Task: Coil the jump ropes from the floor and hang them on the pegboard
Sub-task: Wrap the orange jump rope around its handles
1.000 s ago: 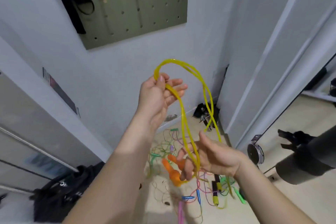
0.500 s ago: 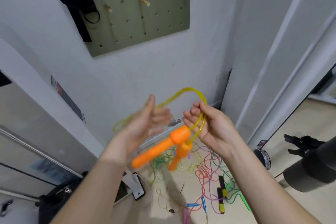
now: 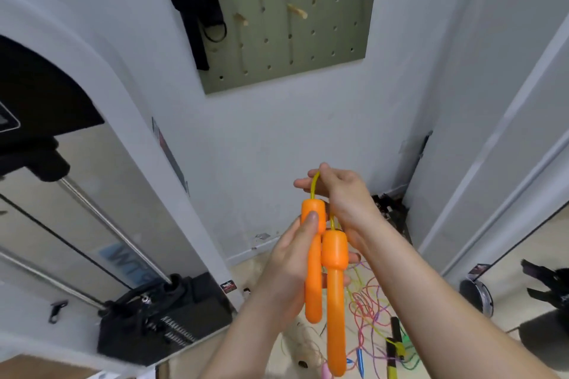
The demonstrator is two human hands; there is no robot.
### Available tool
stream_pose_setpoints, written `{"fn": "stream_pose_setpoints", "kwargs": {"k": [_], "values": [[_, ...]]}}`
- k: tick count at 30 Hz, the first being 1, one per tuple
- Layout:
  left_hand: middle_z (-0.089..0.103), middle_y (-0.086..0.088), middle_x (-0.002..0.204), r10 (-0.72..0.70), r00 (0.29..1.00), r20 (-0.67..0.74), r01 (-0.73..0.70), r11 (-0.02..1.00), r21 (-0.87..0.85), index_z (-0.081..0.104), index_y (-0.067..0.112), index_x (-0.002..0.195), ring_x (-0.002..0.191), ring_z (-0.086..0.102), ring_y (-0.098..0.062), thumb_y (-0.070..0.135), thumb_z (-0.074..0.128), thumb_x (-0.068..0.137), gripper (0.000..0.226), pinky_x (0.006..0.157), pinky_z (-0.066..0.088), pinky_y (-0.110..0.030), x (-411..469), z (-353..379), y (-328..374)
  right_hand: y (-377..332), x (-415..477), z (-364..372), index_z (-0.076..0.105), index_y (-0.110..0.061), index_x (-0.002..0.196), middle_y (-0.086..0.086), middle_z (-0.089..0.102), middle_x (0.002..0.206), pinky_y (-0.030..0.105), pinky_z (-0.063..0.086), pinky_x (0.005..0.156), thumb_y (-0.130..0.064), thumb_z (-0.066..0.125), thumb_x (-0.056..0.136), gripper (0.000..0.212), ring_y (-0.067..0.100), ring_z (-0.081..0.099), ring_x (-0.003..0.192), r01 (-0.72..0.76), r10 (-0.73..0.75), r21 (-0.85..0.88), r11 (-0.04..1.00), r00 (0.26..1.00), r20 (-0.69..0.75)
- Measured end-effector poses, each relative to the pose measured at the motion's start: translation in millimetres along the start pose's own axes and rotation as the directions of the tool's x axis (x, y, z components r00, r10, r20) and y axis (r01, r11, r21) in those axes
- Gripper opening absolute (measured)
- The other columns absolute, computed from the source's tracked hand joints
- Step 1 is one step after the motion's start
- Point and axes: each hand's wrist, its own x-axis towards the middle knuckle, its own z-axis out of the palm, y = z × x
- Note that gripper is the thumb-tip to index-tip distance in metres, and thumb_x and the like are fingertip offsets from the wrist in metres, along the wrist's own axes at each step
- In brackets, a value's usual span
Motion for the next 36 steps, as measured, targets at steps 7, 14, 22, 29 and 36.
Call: {"fn": "stream_pose_setpoints", "kwargs": {"k": [7,14,22,29,36], "values": [[0.068,-0.005,0.076,0.196,0.959,-0.206,-0.177,0.978,0.108,0.054,0.018,0.105,0.066,0.069,-0.027,0.033,0.057,0.09,0.021,0.052,0.053,-0.033,5.5,2.2,-8.1,6.1,-27.0,-5.7,0.065,-0.007,0.097,-0.003,0.067,0.084,0.027,0.053,0.068,-0.042,0.039,0.101,0.044,0.009,0.065,0.077,0.05,-0.051,-0.211,0.976,0.999,-0.001],[0.067,-0.016,0.096,0.271,0.946,-0.176,-0.221,0.94,0.261,0.053,0.021,0.099,0.086,0.067,-0.028,0.053,0.06,0.083,0.037,0.08,0.055,-0.049,24.1,-0.1,7.7,43.3,-112.0,-20.0,0.056,-0.011,0.113,0.013,0.072,0.099,0.032,0.054,0.057,-0.021,0.051,0.099,0.018,0.024,0.07,0.072,-0.133,0.188,-0.167,0.977,0.904,0.383],[0.066,-0.008,0.084,0.132,0.866,-0.482,-0.172,0.984,-0.04,0.054,0.014,0.085,0.072,0.059,-0.017,0.043,0.048,0.095,0.031,0.062,0.047,-0.032,3.1,-4.6,10.8,21.2,-105.0,-57.6,0.06,-0.007,0.096,0.015,0.075,0.095,0.042,0.055,0.075,-0.01,0.047,0.097,0.013,0.028,0.071,0.091,-0.209,0.186,0.136,0.968,0.969,0.165],[0.058,0.007,0.067,0.071,0.901,-0.428,0.036,0.971,0.237,0.058,0.025,0.105,0.052,0.055,-0.008,0.054,0.041,0.095,0.035,0.041,0.04,-0.019,-47.3,48.1,-35.9,31.0,-132.3,-57.1,0.064,-0.029,0.109,0.0,0.071,0.086,0.032,0.051,0.054,-0.028,0.047,0.1,0.019,0.024,0.066,0.07,-0.161,0.133,0.011,0.987,0.854,0.504],[0.074,-0.006,0.09,-0.023,0.923,-0.384,-0.038,0.988,-0.149,0.069,0.005,0.106,0.075,0.064,-0.024,0.051,0.057,0.081,0.054,0.078,0.044,-0.039,-92.6,43.9,-37.2,53.1,-157.9,-68.1,0.058,-0.007,0.108,0.014,0.056,0.075,0.022,0.036,0.043,-0.005,0.062,0.088,0.021,0.018,0.047,0.052,-0.505,0.178,0.215,0.836,0.62,0.764]]}}
